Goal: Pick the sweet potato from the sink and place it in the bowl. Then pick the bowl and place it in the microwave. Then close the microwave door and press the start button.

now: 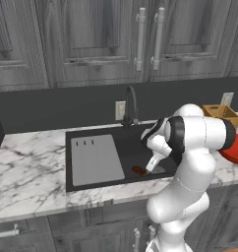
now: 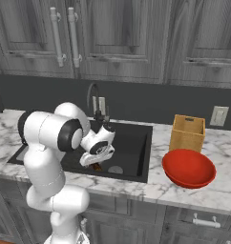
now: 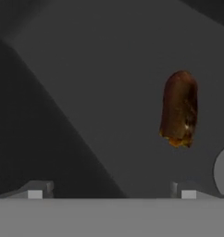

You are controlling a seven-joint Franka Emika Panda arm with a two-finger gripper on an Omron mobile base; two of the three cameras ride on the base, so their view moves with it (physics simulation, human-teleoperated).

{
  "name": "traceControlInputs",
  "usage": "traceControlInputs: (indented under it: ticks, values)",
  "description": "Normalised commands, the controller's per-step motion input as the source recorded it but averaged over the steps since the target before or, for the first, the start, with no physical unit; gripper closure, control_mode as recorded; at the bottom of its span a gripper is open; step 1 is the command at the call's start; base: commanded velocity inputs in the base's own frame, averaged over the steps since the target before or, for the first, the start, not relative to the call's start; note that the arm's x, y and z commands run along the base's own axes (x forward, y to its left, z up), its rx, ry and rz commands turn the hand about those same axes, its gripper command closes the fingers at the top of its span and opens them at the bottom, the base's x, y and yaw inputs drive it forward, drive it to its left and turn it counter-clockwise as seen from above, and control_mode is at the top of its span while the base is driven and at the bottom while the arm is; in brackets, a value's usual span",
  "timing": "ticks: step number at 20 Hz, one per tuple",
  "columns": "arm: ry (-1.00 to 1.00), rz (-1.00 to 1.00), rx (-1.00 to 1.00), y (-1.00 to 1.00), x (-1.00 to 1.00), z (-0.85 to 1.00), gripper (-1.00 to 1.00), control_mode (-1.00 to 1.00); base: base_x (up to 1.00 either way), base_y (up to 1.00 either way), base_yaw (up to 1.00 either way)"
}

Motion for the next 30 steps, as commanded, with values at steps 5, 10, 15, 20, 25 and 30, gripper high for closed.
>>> traceControlInputs:
  ticks: [5, 10, 15, 20, 25, 30]
  values:
    - [0.0, 0.0, 0.01, 0.14, 0.22, -0.36, -1.0, -1.0, 0.0, 0.0, 0.0]
    - [0.02, 0.0, 0.0, 0.18, 0.43, -0.29, -1.0, -1.0, 0.0, 0.0, 0.0]
    - [0.02, 0.0, 0.01, 0.08, 0.49, -0.26, -1.0, -1.0, 0.0, 0.0, 0.0]
    - [0.02, 0.0, 0.0, 0.0, 0.39, -0.32, -1.0, -1.0, 0.0, 0.0, 0.0]
    - [0.03, 0.0, 0.0, 0.0, 0.38, -0.36, -1.0, -1.0, 0.0, 0.0, 0.0]
    - [0.01, 0.0, 0.0, 0.0, 0.39, -0.35, -1.0, -1.0, 0.0, 0.0, 0.0]
